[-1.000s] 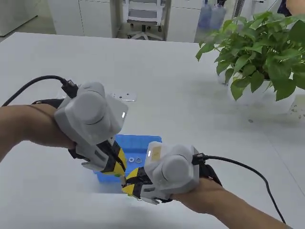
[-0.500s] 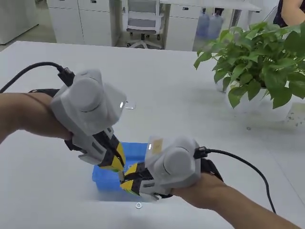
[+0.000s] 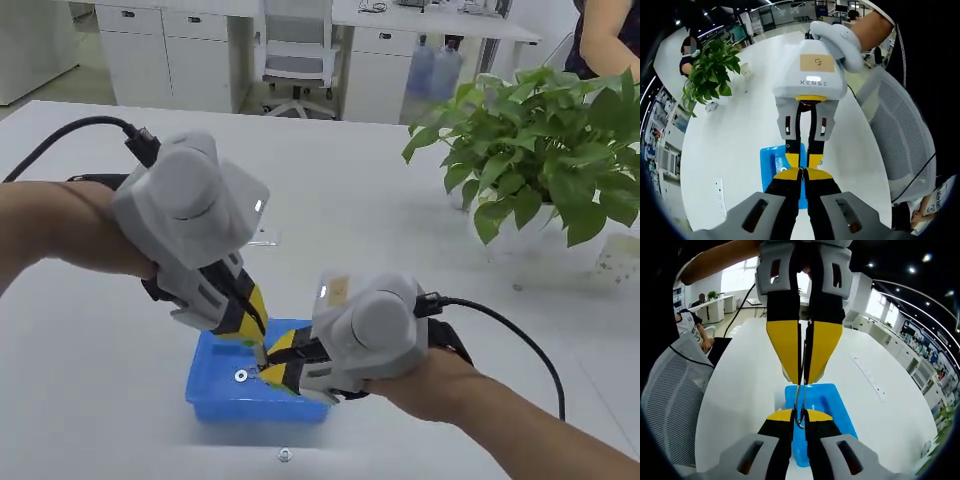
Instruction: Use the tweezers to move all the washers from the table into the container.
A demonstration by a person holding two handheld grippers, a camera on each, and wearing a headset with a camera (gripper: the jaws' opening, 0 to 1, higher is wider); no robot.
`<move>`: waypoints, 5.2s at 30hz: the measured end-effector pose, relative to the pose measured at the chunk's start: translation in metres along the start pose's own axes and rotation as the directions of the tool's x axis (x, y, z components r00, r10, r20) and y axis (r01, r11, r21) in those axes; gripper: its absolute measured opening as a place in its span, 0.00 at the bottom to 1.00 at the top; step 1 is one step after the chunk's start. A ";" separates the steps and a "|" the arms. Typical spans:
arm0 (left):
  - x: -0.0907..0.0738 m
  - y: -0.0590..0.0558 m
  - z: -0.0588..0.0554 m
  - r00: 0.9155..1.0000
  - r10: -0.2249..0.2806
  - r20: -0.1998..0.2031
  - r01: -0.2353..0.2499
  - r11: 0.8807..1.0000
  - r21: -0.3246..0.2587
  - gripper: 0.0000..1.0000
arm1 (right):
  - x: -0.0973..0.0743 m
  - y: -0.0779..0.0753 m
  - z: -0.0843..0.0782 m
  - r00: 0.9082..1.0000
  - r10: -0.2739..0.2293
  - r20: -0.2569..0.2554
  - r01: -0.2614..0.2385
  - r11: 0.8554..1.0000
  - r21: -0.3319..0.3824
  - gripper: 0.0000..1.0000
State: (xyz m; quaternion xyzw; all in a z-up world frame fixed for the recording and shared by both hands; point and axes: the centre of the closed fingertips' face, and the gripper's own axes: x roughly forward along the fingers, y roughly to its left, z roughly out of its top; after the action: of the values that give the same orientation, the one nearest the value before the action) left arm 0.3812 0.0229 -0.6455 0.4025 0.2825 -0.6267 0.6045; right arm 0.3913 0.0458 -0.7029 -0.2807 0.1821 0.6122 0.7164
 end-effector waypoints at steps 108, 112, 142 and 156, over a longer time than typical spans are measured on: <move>0.011 0.004 -0.009 0.998 0.062 -0.018 -0.061 0.998 0.015 0.06 | 0.009 -0.006 -0.011 0.999 -0.031 0.009 0.031 0.999 -0.013 0.10; 0.012 -0.004 -0.006 0.998 0.053 -0.022 -0.053 0.998 0.023 0.06 | 0.007 0.001 -0.012 0.999 -0.035 0.014 0.036 0.999 -0.009 0.10; 0.055 -0.041 -0.010 0.999 -0.038 -0.024 0.038 0.999 0.022 0.06 | 0.013 0.046 -0.052 1.000 -0.002 -0.022 0.003 0.999 0.049 0.11; 0.073 -0.048 -0.015 0.997 -0.069 -0.026 0.069 0.997 0.014 0.06 | 0.020 0.056 -0.068 0.999 0.018 -0.035 -0.014 0.995 0.096 0.11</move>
State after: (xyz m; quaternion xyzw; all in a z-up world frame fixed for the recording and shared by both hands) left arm 0.3400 0.0019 -0.7209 0.4051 0.2994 -0.6441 0.5757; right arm 0.3461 0.0237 -0.7774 -0.2557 0.2260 0.6034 0.7207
